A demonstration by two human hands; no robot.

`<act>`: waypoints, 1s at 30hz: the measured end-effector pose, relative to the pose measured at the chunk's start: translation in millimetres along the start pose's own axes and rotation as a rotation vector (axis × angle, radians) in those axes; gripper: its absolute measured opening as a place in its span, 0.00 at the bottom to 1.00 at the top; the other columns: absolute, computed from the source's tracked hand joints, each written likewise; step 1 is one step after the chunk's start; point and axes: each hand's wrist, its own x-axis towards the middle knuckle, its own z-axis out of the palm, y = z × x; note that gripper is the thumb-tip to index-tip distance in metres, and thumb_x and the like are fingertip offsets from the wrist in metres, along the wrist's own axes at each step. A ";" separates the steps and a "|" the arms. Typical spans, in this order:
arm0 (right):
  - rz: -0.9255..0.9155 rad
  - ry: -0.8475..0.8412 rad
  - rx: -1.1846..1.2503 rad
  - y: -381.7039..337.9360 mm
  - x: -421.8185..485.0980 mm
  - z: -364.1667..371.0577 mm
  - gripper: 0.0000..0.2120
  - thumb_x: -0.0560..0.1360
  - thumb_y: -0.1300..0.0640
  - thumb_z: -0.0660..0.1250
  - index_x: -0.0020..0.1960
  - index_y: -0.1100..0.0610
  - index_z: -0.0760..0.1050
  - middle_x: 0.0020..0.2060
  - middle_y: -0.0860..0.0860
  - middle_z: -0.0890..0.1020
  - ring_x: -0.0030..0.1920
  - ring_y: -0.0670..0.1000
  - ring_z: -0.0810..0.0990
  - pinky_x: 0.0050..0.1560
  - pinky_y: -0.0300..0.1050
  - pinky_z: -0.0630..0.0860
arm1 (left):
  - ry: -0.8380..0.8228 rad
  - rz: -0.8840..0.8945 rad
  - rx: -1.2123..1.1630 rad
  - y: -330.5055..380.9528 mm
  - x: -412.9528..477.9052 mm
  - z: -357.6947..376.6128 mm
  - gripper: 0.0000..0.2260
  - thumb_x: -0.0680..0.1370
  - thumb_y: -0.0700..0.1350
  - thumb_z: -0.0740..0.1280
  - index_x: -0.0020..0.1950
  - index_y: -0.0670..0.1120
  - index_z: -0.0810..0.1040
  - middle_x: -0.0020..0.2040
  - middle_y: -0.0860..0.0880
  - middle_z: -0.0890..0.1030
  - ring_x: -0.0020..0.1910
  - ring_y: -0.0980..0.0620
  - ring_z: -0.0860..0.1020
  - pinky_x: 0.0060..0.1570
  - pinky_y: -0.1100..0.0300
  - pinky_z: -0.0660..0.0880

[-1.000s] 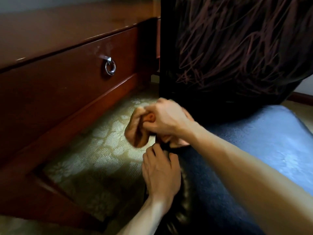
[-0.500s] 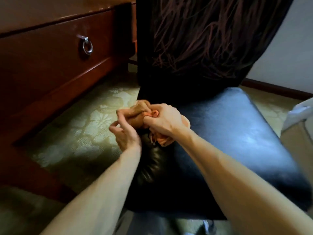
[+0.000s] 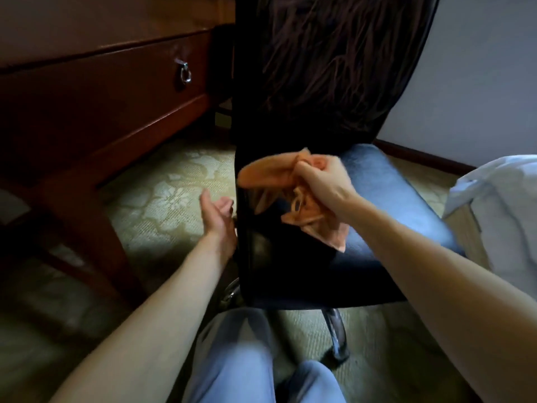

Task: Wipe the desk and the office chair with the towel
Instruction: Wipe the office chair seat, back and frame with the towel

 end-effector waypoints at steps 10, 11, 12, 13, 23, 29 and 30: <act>-0.245 -0.170 -0.579 25.5 -32.5 56.1 0.17 0.66 0.34 0.61 0.41 0.45 0.78 0.35 0.45 0.79 0.42 0.52 0.82 0.41 0.46 0.71 | 0.035 0.145 0.583 -55.9 -39.0 -38.1 0.11 0.85 0.41 0.61 0.66 0.45 0.78 0.57 0.45 0.81 0.56 0.46 0.79 0.52 0.58 0.75; -0.161 -0.271 -0.508 17.6 -30.4 47.9 0.19 0.63 0.33 0.60 0.39 0.45 0.80 0.30 0.45 0.80 0.36 0.48 0.81 0.38 0.44 0.72 | 0.034 0.169 0.629 -55.1 -39.1 -37.8 0.12 0.84 0.40 0.60 0.65 0.44 0.79 0.56 0.46 0.82 0.56 0.46 0.80 0.50 0.59 0.74; -0.083 -0.393 -0.418 8.6 -28.9 40.1 0.19 0.61 0.33 0.61 0.36 0.46 0.81 0.27 0.44 0.81 0.31 0.44 0.79 0.35 0.42 0.72 | 0.014 0.178 0.632 -54.3 -40.6 -40.0 0.12 0.84 0.40 0.60 0.63 0.45 0.80 0.55 0.46 0.83 0.56 0.46 0.81 0.50 0.57 0.76; -0.016 -0.494 -0.329 1.2 -26.6 32.3 0.19 0.59 0.34 0.63 0.32 0.48 0.82 0.25 0.44 0.80 0.28 0.43 0.77 0.33 0.40 0.72 | -0.024 0.170 0.593 -54.0 -42.6 -41.1 0.11 0.84 0.43 0.61 0.60 0.48 0.82 0.53 0.47 0.85 0.56 0.47 0.83 0.52 0.54 0.79; -0.414 -0.170 -0.652 -5.6 -48.2 80.3 0.15 0.72 0.44 0.64 0.56 0.45 0.78 0.50 0.49 0.83 0.54 0.57 0.80 0.53 0.52 0.75 | 0.079 0.062 0.533 -32.5 -61.0 -50.8 0.11 0.84 0.47 0.61 0.52 0.45 0.82 0.46 0.46 0.83 0.45 0.49 0.80 0.41 0.59 0.75; -0.051 -0.354 -0.628 -41.7 -56.8 68.8 0.32 0.60 0.22 0.64 0.40 0.49 0.85 0.30 0.46 0.83 0.33 0.47 0.83 0.33 0.42 0.76 | 0.073 0.115 0.576 -6.9 -85.4 -49.6 0.11 0.84 0.54 0.62 0.48 0.48 0.75 0.49 0.46 0.80 0.47 0.47 0.77 0.53 0.52 0.73; 0.003 -0.374 -0.562 -47.0 -53.7 59.5 0.31 0.61 0.23 0.66 0.41 0.49 0.86 0.33 0.47 0.85 0.35 0.48 0.84 0.35 0.44 0.80 | 0.055 0.142 0.597 -6.1 -87.2 -48.4 0.12 0.84 0.55 0.62 0.50 0.48 0.77 0.49 0.45 0.81 0.47 0.47 0.78 0.51 0.52 0.75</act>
